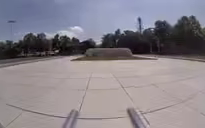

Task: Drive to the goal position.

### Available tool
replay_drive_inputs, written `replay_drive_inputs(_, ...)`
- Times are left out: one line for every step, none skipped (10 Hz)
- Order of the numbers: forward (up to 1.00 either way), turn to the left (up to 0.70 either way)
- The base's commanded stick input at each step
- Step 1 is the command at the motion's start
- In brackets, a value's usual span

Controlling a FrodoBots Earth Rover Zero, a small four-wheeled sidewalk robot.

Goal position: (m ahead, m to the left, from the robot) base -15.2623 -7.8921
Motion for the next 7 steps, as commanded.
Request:
replay_drive_inputs(0.7, -0.34)
replay_drive_inputs(0.7, -0.34)
replay_drive_inputs(0.7, 0.0)
replay_drive_inputs(0.7, 0.0)
replay_drive_inputs(0.7, 0.0)
replay_drive_inputs(0.7, 0.0)
replay_drive_inputs(0.7, 0.0)
